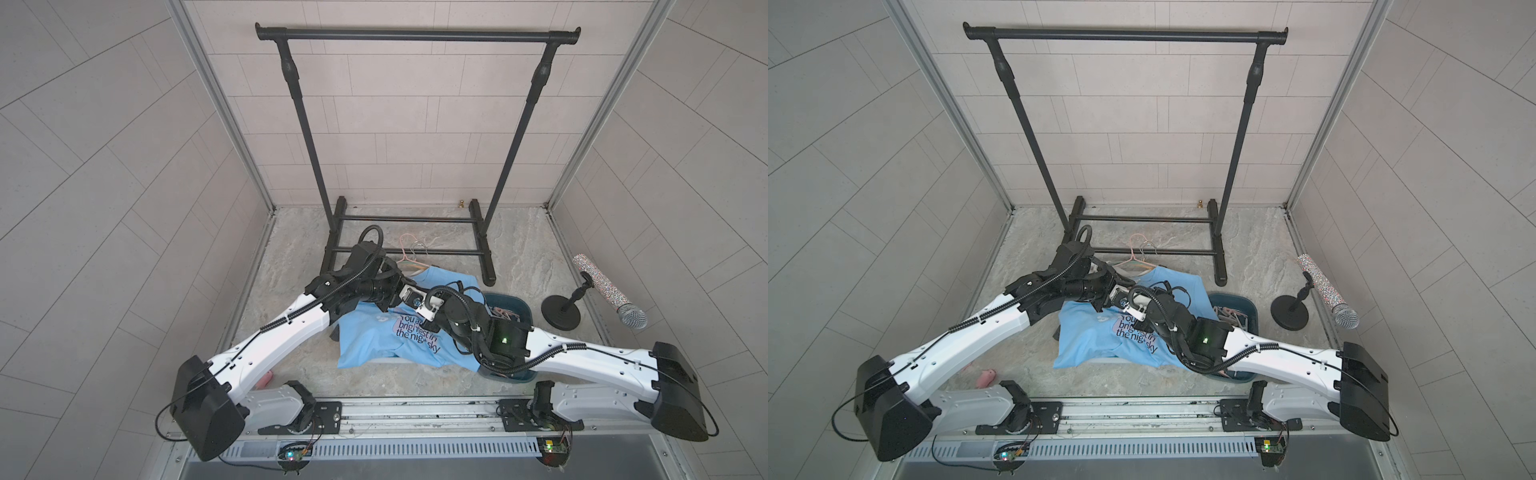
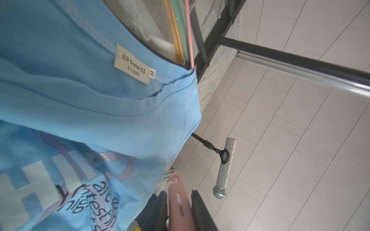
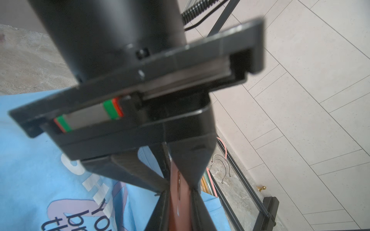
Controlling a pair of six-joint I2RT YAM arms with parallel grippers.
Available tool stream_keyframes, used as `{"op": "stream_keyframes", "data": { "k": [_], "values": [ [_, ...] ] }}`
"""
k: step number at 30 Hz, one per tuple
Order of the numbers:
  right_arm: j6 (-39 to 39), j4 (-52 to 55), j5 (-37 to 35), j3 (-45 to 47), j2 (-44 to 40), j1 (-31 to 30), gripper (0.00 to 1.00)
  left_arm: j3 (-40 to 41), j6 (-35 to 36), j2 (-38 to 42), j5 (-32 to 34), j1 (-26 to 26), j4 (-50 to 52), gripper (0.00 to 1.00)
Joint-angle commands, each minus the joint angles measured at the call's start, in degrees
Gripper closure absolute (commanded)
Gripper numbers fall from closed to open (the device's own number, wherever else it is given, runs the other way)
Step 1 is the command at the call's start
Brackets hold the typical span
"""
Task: Use clothespins to secure the t-shirt on both sides of the hanger
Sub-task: Pick up the clothespin from the storage box.
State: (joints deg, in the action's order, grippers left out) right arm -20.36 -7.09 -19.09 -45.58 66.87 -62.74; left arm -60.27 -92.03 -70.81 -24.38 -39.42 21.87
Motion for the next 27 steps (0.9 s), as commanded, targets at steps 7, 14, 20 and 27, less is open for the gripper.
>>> {"op": "stream_keyframes", "data": {
  "k": [7, 14, 20, 27],
  "values": [
    [2.00, -3.39, -2.76, 2.98, -3.54, -0.45, 0.65, 1.98, -1.22, 2.81, 1.44, -0.37, -3.86, 0.94],
    [18.68, -5.80, -1.99, 8.53, -16.37, 1.26, 0.21, 4.51, -2.98, 8.36, 3.90, 0.07, -13.89, 0.96],
    [34.62, -19.77, 12.75, 16.37, -27.48, 7.13, 0.00, 7.07, -7.20, 14.67, 7.59, 0.11, -23.25, 0.96],
    [40.29, -31.90, 21.52, 13.99, -24.57, 9.21, 0.00, 7.13, -8.30, 20.13, 10.96, -0.06, -26.44, 0.99]
  ]
}}
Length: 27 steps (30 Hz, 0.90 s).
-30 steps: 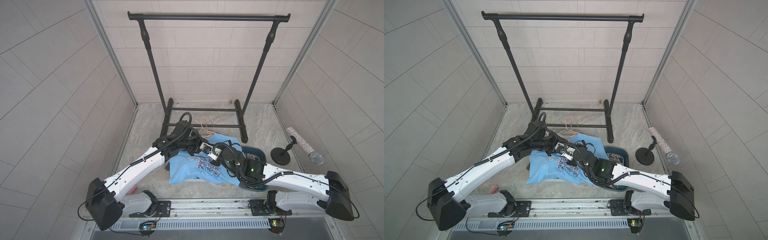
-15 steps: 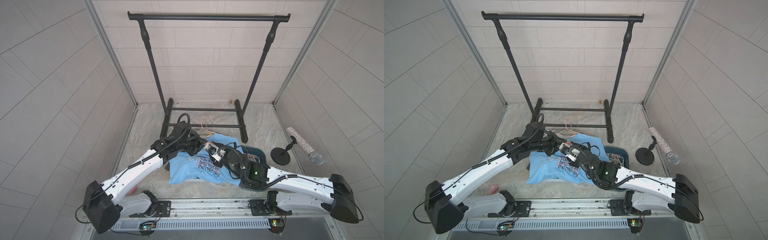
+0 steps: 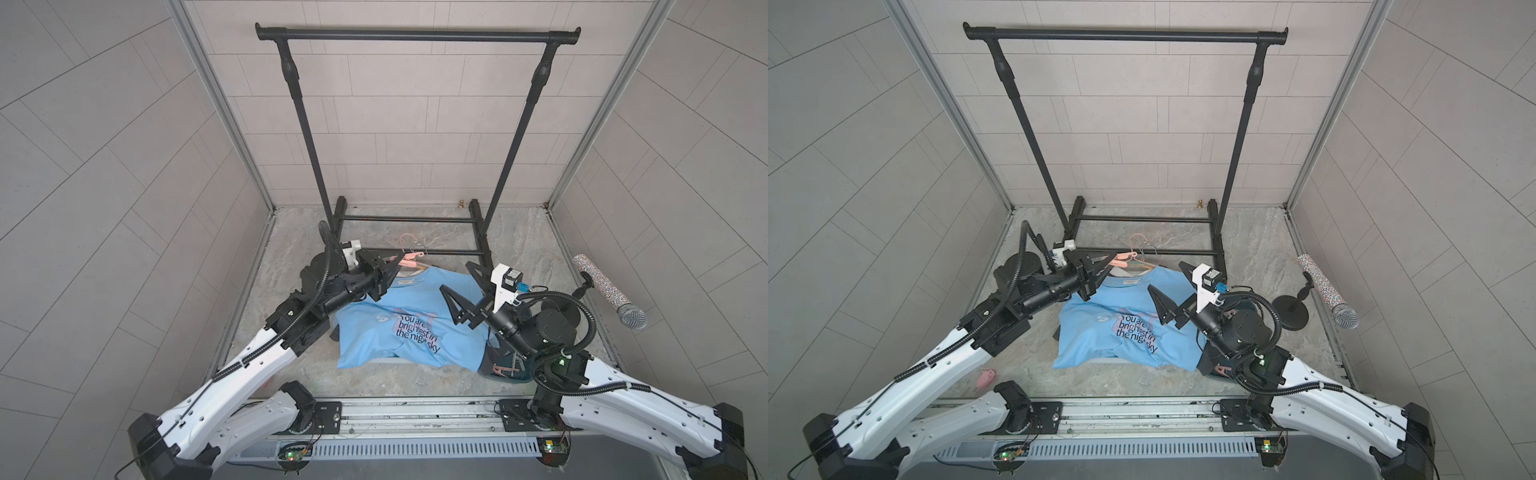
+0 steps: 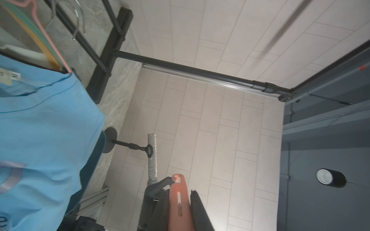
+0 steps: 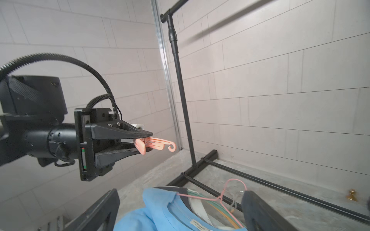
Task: Use clothespins to secure the t-shirt on both sides of the hanger
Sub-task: Pick up the clothespin from the storage box, then open the clothespin.
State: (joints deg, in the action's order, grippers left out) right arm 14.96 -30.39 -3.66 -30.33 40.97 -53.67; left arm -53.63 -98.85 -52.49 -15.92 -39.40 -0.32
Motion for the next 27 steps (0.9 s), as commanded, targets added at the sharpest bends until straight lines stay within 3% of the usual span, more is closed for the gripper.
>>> {"op": "stream_keyframes", "data": {
  "k": [1, 8, 15, 27],
  "values": [
    [4.84, -11.22, 7.02, -1.38, 2.44, 0.14, 0.00, 0.46, -2.01, 2.41, 2.73, -0.10, -4.66, 0.99],
    [-0.45, -23.95, 11.03, -3.44, 11.15, 0.14, 0.00, -0.60, -2.93, 3.11, 0.86, -0.59, -9.24, 0.99],
    [-1.63, -25.80, 16.13, -10.19, 18.63, 0.14, 0.00, -1.47, -2.91, 1.65, -0.93, -2.20, -12.27, 1.00],
    [4.57, -31.67, 20.44, -12.01, 24.03, 3.58, 0.09, -1.93, -2.76, 1.65, -0.46, -4.12, -14.96, 1.00]
  ]
}}
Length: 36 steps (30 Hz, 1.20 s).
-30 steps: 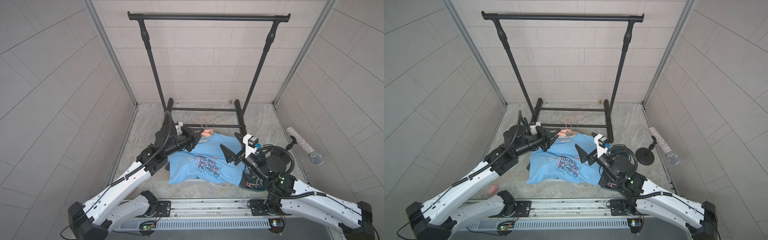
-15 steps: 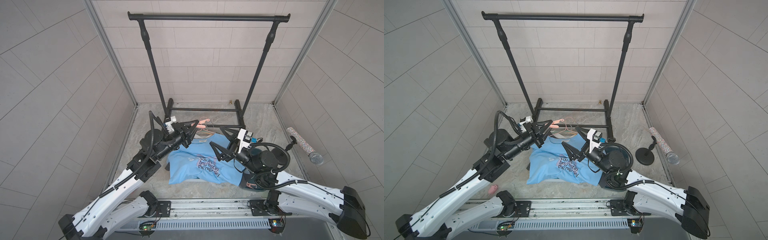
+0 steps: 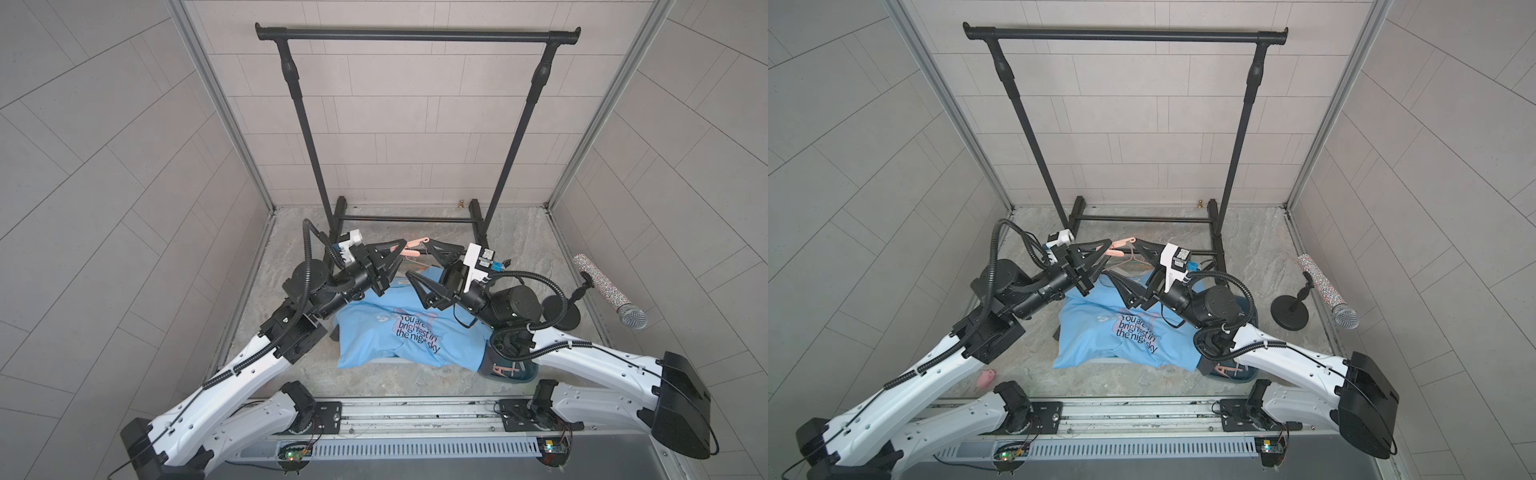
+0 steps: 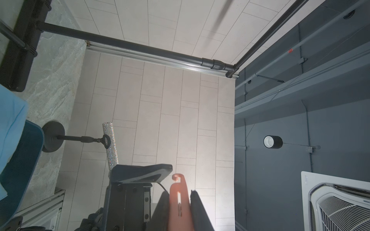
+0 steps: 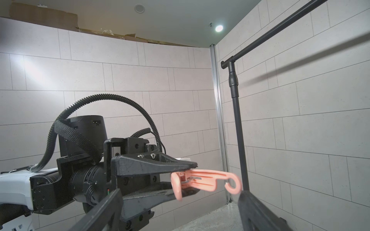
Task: Use clothespins to secure the t-shirt on both sides of the hanger
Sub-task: Open the clothespin.
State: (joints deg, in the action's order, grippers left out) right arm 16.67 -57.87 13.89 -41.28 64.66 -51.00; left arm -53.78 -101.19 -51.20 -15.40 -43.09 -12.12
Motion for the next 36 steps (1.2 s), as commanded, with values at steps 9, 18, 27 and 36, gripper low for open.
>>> {"op": "stream_keyframes", "data": {
  "k": [9, 18, 27, 36],
  "values": [
    [4.83, -6.73, 8.03, -3.26, 2.28, 2.37, 0.24, -1.64, -0.75, -0.35, -1.36, -1.71, -3.96, 1.00],
    [6.53, -8.84, 8.96, -3.63, 3.45, 2.75, 0.40, -0.29, -2.42, -1.12, -1.62, -2.04, -5.69, 1.00],
    [7.65, -8.94, 8.35, -3.11, 2.66, 2.84, 0.59, 0.71, -2.69, -1.06, -0.86, -2.25, -6.25, 1.00],
    [2.79, 8.44, -3.67, 0.65, -3.10, 2.79, 0.72, 3.77, 4.21, 0.46, 4.93, -2.17, 1.58, 0.46]
  ]
}}
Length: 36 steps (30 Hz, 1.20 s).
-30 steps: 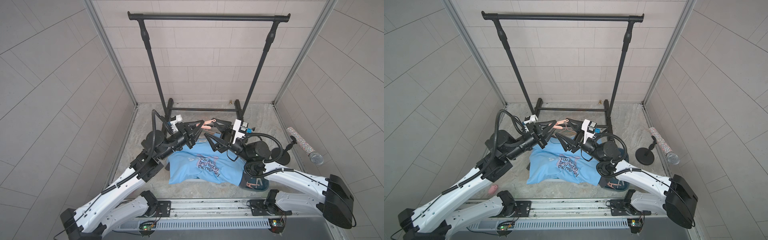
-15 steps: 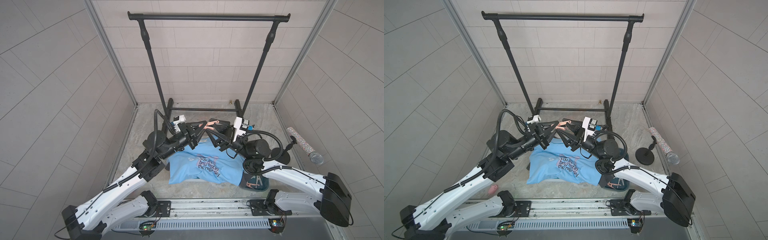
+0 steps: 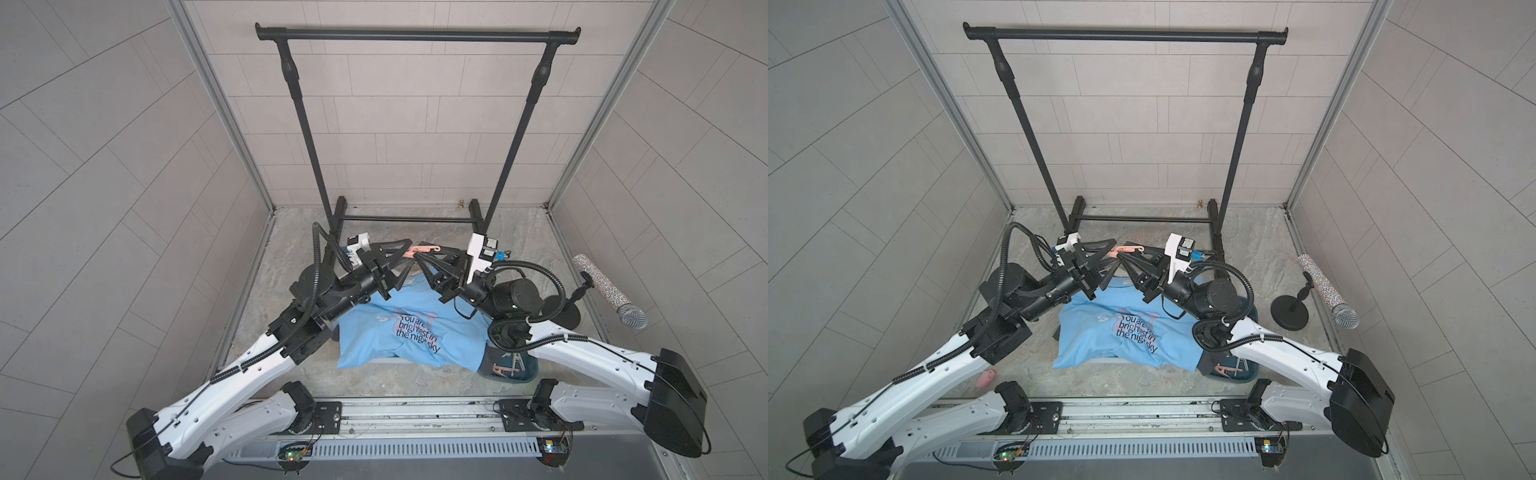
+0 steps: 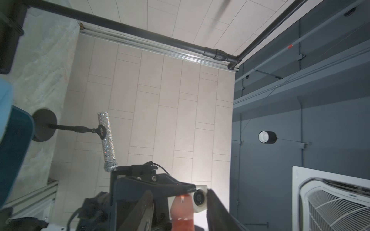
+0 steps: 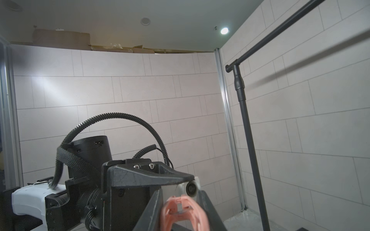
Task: Use clothespins to secure the t-shirt on both sides of the hanger
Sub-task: Open the clothespin, then pick up the hanger from the basket.
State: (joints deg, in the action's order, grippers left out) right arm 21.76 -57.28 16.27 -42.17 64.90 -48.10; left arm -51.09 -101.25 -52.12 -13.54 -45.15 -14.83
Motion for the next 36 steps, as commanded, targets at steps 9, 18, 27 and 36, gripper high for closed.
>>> {"op": "stream_keyframes", "data": {
  "k": [9, 18, 27, 36],
  "values": [
    [-4.86, 56.71, -30.33, -4.12, -13.18, 0.41, 0.99, -7.65, 48.03, 2.35, 23.39, -0.13, 41.24, 0.43],
    [3.34, 80.21, -34.40, -11.60, -10.02, 6.29, 1.00, -18.64, 75.79, -14.90, 25.34, 0.91, 49.70, 0.46],
    [2.14, 77.97, -28.52, -11.85, -8.77, 9.55, 1.00, -35.05, 74.45, -39.58, 20.30, 7.21, 57.79, 0.64],
    [-1.87, 71.95, -21.64, -11.11, -5.90, 9.89, 1.00, -41.87, 72.71, -51.51, 18.97, 11.29, 54.90, 0.63]
  ]
}}
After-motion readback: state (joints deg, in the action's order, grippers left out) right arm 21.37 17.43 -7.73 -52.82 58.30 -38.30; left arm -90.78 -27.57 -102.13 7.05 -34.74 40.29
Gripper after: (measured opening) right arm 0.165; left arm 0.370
